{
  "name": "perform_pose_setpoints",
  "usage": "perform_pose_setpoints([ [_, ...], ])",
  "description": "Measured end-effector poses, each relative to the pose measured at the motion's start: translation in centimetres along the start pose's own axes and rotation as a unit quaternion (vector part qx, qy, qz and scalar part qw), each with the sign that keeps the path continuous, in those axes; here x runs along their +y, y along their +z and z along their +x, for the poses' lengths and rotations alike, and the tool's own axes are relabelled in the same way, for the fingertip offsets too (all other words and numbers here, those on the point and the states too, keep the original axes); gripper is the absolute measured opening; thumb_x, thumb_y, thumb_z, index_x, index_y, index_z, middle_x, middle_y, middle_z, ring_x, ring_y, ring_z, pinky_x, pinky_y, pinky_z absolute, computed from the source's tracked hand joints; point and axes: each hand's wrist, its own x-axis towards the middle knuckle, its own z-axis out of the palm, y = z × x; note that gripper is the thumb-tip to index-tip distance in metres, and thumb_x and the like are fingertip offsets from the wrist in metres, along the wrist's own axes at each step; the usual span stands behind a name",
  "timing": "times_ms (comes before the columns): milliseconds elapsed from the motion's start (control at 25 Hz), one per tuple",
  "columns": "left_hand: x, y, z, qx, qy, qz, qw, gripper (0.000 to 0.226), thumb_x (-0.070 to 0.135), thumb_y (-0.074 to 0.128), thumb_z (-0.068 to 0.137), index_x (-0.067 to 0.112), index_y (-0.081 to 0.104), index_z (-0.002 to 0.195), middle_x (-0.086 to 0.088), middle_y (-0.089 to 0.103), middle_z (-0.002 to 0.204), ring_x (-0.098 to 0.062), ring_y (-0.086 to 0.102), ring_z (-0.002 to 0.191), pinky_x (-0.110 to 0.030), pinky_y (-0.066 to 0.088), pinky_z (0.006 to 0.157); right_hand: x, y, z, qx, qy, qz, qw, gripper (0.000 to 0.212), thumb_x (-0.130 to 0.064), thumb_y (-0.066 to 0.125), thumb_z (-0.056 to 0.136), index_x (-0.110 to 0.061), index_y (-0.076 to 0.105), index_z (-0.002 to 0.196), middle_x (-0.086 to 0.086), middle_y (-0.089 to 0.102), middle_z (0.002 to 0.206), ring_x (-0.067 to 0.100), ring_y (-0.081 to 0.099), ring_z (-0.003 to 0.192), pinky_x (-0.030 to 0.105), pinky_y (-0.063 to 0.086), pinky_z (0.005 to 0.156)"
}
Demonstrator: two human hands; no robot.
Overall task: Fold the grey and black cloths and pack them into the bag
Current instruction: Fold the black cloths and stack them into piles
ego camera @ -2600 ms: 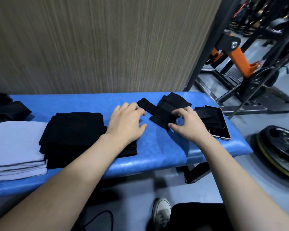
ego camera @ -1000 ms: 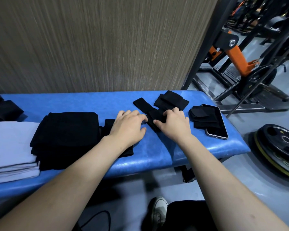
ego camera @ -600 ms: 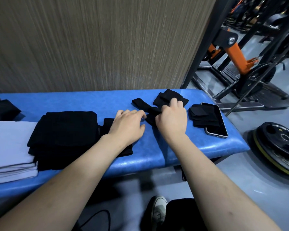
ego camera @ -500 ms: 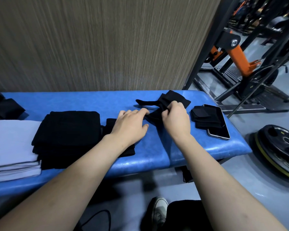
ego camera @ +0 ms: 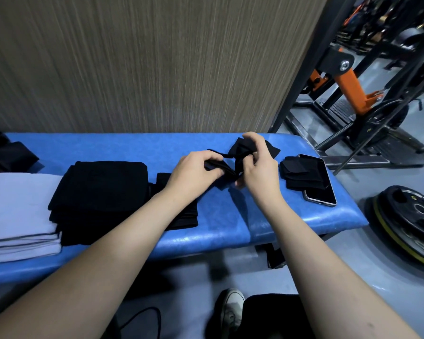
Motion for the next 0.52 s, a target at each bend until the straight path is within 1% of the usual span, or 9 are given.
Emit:
perform_pose_setpoints([
  [80,0.4,-0.3,0.0,0.002,-0.014,-0.032,0.999,0.038,0.031,0.073,0.084,0.032,0.069,0.122,0.014,0.070,0.117,-0.010,0.063,0.109,-0.027,0.048,0.095,0.2,0.0,0.3,0.022,-0.031,-0.097,0.995,0.049,-0.004,0.039,0.087,-0.036,0.051,0.121,0.003,0.058,0.072,0.032,0.059,0.064,0.043,0.053,0.063],
  [160,0.7,-0.7,-0.1,0.019,-0.022,-0.075,0.997,0.042,0.030,0.071,0.085,0.030,0.067,0.126,0.015,0.066,0.124,-0.007,0.061,0.110,-0.019,0.044,0.092,0.4,0.1,0.6,0.032,-0.046,-0.198,0.979,0.036,-0.007,0.041,0.089,-0.030,0.048,0.115,0.001,0.060,0.080,0.033,0.055,0.077,0.044,0.049,0.067],
  [240,0.8,-1.1,-0.2,0.030,-0.021,-0.126,0.991,0.039,0.031,0.070,0.088,0.030,0.067,0.126,0.015,0.062,0.127,-0.005,0.057,0.115,-0.020,0.042,0.099,0.6,0.1,0.6,0.046,-0.061,-0.251,0.965,0.019,-0.007,0.040,0.090,-0.022,0.042,0.102,0.002,0.057,0.089,0.035,0.051,0.079,0.044,0.045,0.065],
  [320,0.9,-1.3,-0.4,0.040,-0.020,-0.155,0.987,0.035,0.032,0.068,0.090,0.031,0.068,0.125,0.015,0.062,0.127,-0.006,0.055,0.119,-0.027,0.042,0.105,0.9,0.4,0.5,0.044,-0.079,-0.272,0.958,0.018,-0.006,0.039,0.090,-0.023,0.035,0.092,0.007,0.051,0.090,0.037,0.048,0.075,0.042,0.040,0.060],
  [360,1.0,-1.4,-0.5,0.046,-0.019,-0.157,0.986,0.034,0.031,0.067,0.090,0.031,0.068,0.124,0.015,0.064,0.124,-0.004,0.057,0.116,-0.024,0.043,0.103,1.0,0.5,0.4,0.042,-0.085,-0.277,0.956,0.019,-0.005,0.039,0.090,-0.024,0.033,0.091,0.008,0.049,0.088,0.037,0.047,0.073,0.041,0.038,0.058],
  [400,0.9,-1.4,-0.5,0.054,-0.020,-0.156,0.986,0.033,0.028,0.067,0.091,0.030,0.069,0.123,0.016,0.067,0.115,0.000,0.061,0.106,-0.017,0.044,0.095,1.2,0.6,0.4,0.041,-0.089,-0.278,0.955,0.019,-0.005,0.038,0.090,-0.024,0.034,0.090,0.008,0.049,0.087,0.037,0.047,0.072,0.039,0.036,0.057],
  [440,0.8,-1.4,-0.4,0.065,-0.021,-0.154,0.986,0.031,0.024,0.066,0.091,0.030,0.070,0.122,0.019,0.068,0.098,0.004,0.062,0.085,-0.009,0.043,0.080,1.2,0.7,0.4,0.041,-0.092,-0.279,0.955,0.018,-0.004,0.037,0.090,-0.023,0.037,0.091,0.008,0.049,0.087,0.036,0.047,0.071,0.039,0.036,0.057],
  [480,0.6,-1.4,-0.3,0.076,-0.021,-0.152,0.985,0.030,0.021,0.065,0.091,0.030,0.071,0.119,0.022,0.065,0.078,0.003,0.057,0.063,-0.006,0.039,0.065,1.2,0.7,0.4,0.037,-0.097,-0.280,0.954,0.020,-0.004,0.037,0.089,-0.022,0.043,0.095,0.007,0.049,0.088,0.036,0.048,0.071,0.039,0.037,0.057],
  [520,0.5,-1.5,-0.2,0.085,-0.022,-0.149,0.985,0.029,0.017,0.064,0.091,0.031,0.072,0.116,0.022,0.060,0.066,-0.001,0.048,0.049,-0.008,0.036,0.055,1.1,0.8,0.4,0.031,-0.107,-0.282,0.953,0.026,-0.002,0.037,0.088,-0.022,0.049,0.100,0.007,0.048,0.089,0.035,0.049,0.071,0.040,0.040,0.057],
])
